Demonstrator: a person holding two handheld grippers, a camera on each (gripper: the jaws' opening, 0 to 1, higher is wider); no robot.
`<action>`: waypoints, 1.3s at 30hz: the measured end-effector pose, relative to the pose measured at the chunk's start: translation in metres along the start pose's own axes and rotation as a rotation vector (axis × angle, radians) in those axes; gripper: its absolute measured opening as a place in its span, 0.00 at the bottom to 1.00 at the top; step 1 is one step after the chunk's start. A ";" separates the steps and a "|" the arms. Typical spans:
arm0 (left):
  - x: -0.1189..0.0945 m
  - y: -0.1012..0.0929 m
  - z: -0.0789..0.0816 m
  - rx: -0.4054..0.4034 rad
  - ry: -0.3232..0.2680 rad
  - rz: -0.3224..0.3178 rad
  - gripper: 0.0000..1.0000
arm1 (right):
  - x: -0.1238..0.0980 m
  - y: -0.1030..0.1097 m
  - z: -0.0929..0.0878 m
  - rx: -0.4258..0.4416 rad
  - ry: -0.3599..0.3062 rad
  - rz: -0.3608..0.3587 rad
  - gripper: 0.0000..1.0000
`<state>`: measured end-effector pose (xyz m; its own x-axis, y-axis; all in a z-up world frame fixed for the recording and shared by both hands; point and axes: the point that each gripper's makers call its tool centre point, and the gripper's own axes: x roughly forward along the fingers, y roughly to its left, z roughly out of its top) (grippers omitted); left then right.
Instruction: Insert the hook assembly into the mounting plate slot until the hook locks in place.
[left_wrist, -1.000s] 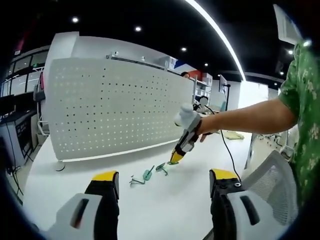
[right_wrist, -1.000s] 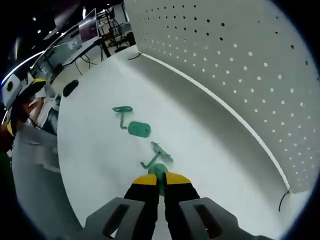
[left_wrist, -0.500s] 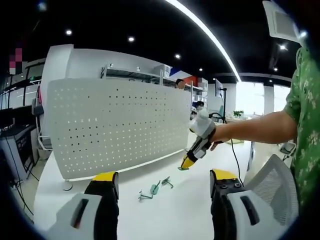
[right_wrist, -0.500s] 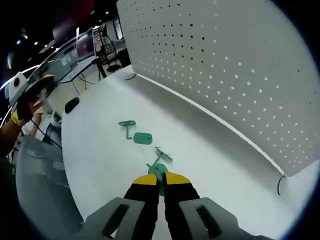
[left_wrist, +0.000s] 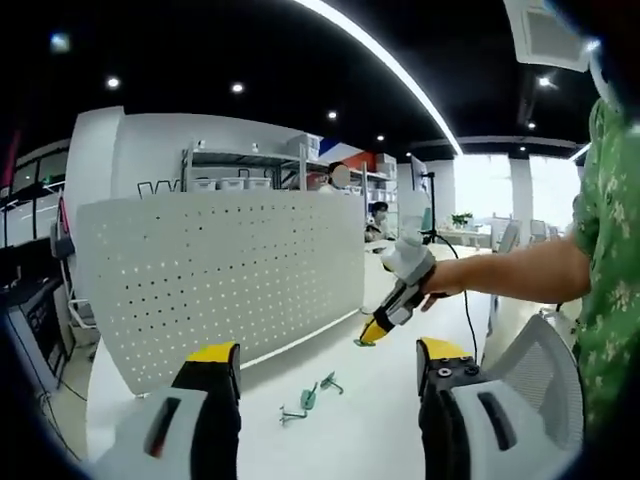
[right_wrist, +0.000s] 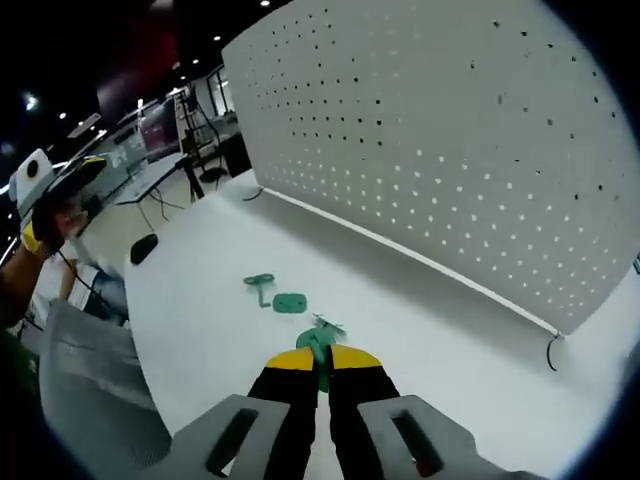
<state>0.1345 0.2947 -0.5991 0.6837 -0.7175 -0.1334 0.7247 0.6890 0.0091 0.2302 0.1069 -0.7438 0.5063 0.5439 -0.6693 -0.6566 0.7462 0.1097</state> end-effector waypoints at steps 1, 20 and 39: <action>0.000 -0.001 0.004 0.002 -0.011 -0.002 0.73 | -0.004 0.000 0.003 -0.002 -0.010 -0.006 0.01; 0.036 -0.030 0.031 0.043 -0.073 -0.114 0.72 | -0.076 0.018 0.050 -0.025 -0.189 -0.090 0.01; 0.080 -0.047 0.064 0.012 -0.138 -0.196 0.68 | -0.141 0.055 0.092 -0.001 -0.419 -0.081 0.01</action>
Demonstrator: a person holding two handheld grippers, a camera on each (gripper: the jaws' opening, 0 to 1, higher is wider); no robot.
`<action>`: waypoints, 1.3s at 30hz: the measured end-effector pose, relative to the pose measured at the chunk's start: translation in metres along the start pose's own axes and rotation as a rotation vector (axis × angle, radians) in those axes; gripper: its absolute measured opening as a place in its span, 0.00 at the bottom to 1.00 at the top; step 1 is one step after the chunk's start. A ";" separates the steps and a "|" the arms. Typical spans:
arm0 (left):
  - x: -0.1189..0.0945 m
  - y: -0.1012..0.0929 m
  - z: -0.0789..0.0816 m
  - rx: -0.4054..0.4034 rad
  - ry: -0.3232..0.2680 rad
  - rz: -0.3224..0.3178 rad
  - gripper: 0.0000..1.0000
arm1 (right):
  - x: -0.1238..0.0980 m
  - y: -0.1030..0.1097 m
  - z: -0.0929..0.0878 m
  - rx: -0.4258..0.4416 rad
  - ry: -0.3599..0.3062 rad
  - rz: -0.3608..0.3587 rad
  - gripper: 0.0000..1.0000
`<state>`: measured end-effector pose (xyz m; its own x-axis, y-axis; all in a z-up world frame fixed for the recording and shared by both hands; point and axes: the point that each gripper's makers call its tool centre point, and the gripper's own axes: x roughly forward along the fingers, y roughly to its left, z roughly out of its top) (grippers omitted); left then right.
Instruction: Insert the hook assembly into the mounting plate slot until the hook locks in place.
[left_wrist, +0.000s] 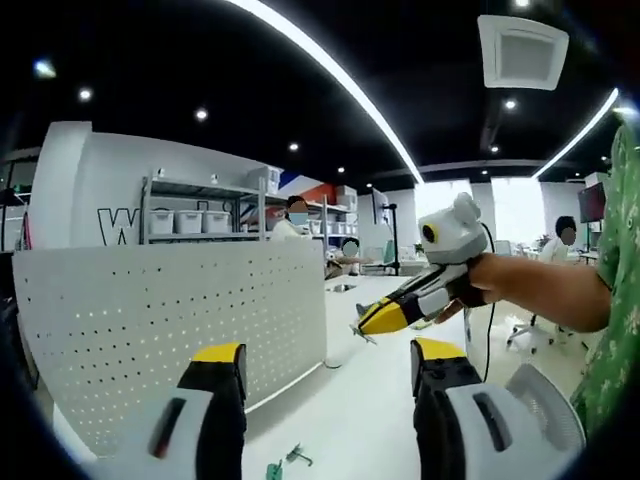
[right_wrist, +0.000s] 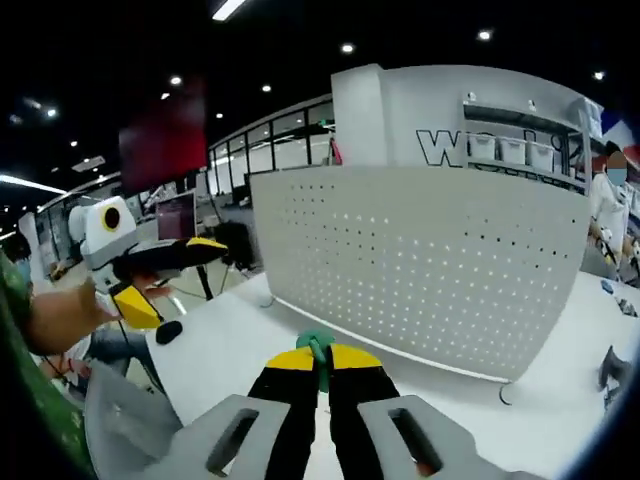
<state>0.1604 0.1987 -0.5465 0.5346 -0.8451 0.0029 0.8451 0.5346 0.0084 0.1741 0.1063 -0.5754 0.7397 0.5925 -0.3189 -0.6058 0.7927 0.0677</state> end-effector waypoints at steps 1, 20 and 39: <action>0.002 -0.001 0.001 -0.002 -0.002 -0.003 0.68 | -0.002 0.003 0.003 0.005 -0.017 0.005 0.01; 0.040 -0.010 0.012 -0.065 -0.034 -0.032 0.43 | -0.009 0.018 0.026 0.054 -0.150 0.019 0.01; 0.066 -0.010 0.000 -0.166 -0.013 -0.087 0.14 | 0.005 0.005 0.029 0.082 -0.183 -0.033 0.01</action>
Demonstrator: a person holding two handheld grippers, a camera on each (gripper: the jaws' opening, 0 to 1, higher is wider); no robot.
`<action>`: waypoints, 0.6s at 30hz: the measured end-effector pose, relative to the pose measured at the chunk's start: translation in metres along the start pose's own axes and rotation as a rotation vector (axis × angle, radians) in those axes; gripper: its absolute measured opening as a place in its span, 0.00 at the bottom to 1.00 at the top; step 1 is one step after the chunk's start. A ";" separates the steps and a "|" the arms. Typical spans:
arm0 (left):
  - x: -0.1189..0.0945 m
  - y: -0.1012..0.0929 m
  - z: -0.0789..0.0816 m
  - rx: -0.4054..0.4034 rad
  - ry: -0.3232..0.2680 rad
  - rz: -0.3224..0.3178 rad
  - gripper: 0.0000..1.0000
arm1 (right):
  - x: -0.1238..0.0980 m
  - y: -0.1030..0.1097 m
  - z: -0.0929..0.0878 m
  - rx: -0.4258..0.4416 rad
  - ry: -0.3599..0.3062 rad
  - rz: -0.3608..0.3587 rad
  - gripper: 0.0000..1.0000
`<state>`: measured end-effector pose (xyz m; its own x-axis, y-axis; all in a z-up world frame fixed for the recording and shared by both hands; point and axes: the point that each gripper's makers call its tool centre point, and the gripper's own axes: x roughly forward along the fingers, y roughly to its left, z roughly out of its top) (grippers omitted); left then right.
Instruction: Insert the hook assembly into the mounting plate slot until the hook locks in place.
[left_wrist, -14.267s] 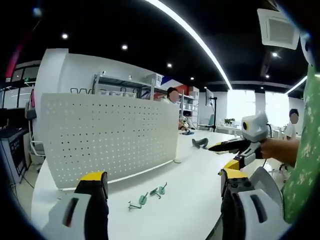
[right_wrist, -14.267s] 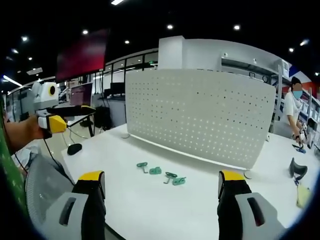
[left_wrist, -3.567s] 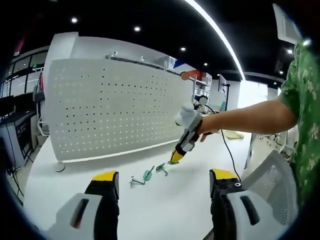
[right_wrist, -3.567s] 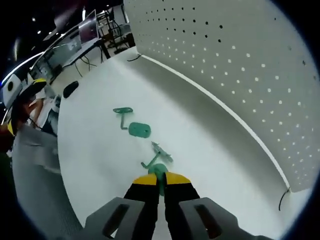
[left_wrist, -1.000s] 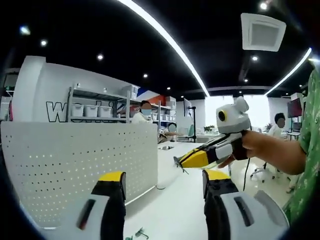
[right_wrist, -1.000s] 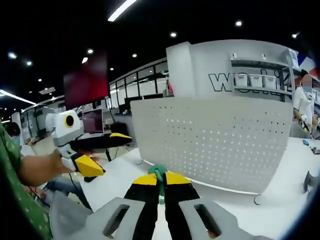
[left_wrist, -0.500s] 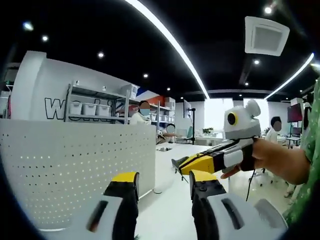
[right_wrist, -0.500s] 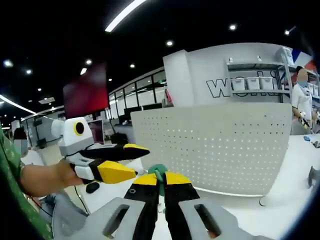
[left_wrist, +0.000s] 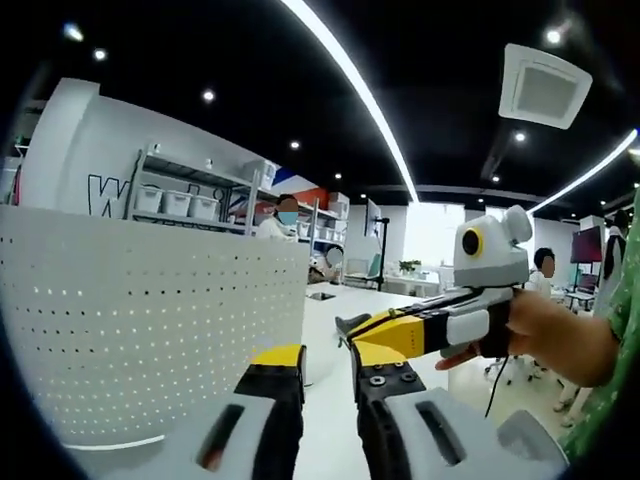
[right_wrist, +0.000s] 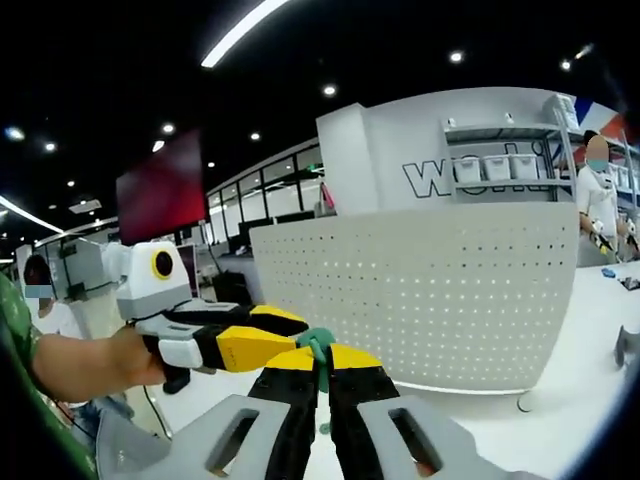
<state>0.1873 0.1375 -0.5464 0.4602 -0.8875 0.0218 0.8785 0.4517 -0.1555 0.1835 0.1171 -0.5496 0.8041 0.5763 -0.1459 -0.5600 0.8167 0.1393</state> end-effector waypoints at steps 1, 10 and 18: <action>0.001 -0.001 0.000 -0.006 0.000 -0.005 0.11 | 0.001 0.000 0.000 0.000 -0.001 -0.001 0.01; 0.004 0.001 -0.004 -0.029 0.006 -0.008 0.06 | 0.007 0.002 -0.004 0.022 -0.006 0.015 0.01; 0.005 0.002 -0.002 -0.031 0.009 0.006 0.03 | 0.009 0.005 -0.009 0.004 0.016 0.019 0.01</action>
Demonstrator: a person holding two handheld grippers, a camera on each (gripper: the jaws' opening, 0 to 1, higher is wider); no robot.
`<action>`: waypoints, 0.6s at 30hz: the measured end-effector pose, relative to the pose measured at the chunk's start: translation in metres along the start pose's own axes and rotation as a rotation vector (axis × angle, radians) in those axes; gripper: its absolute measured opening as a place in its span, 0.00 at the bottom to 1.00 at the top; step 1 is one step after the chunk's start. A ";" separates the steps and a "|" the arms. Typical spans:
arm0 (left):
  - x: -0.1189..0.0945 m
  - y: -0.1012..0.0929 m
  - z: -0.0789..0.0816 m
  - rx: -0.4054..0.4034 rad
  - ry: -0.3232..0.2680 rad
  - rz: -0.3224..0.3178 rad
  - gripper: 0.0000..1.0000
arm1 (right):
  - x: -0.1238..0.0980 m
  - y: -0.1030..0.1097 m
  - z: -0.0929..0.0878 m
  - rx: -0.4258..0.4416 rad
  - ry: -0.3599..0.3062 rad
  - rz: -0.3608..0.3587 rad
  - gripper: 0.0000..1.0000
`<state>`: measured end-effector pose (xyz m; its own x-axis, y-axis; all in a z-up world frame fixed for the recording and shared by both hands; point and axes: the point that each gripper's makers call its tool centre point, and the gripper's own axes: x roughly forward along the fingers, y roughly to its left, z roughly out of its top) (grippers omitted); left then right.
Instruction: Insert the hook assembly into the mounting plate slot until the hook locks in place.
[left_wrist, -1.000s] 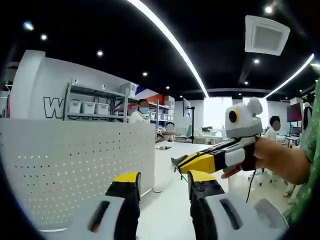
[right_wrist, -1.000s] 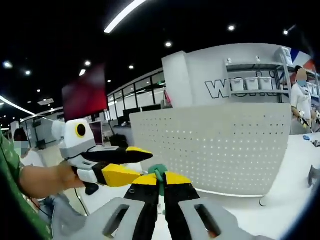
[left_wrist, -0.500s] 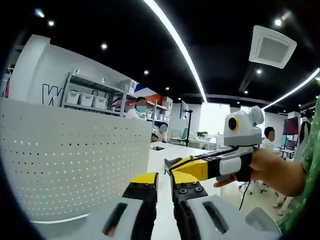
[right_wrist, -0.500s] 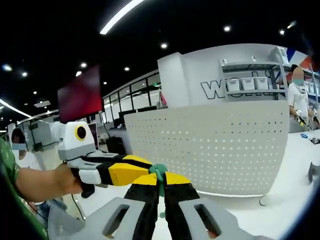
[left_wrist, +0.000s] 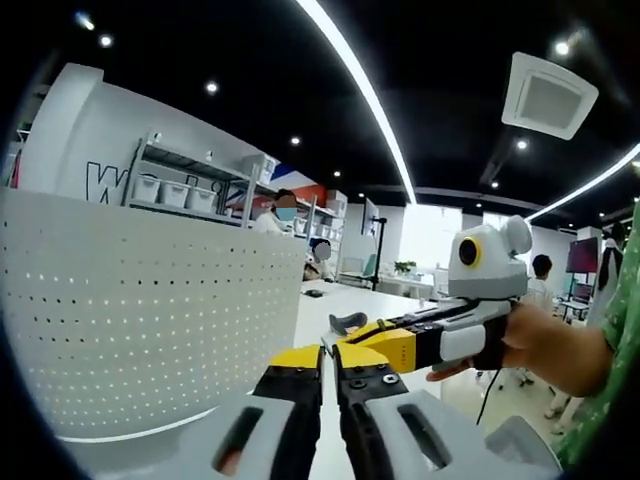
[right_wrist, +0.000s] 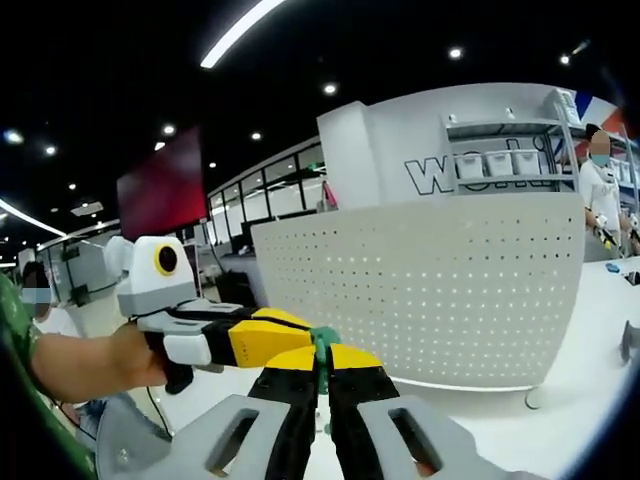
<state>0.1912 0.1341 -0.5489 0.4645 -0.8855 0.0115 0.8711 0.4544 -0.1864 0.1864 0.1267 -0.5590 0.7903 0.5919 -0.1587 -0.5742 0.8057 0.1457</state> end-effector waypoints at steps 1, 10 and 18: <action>0.000 0.000 0.000 0.001 0.001 0.004 0.03 | 0.001 0.001 0.000 -0.004 0.001 -0.001 0.01; -0.003 0.002 0.002 0.018 -0.004 0.038 0.02 | 0.006 0.003 0.000 -0.049 0.014 -0.011 0.01; -0.004 0.002 0.003 0.015 -0.008 0.036 0.02 | 0.005 0.005 0.000 -0.031 0.020 -0.001 0.01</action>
<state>0.1913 0.1392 -0.5463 0.4972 -0.8675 0.0131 0.8558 0.4879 -0.1719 0.1876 0.1335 -0.5593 0.7869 0.5908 -0.1781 -0.5795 0.8067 0.1156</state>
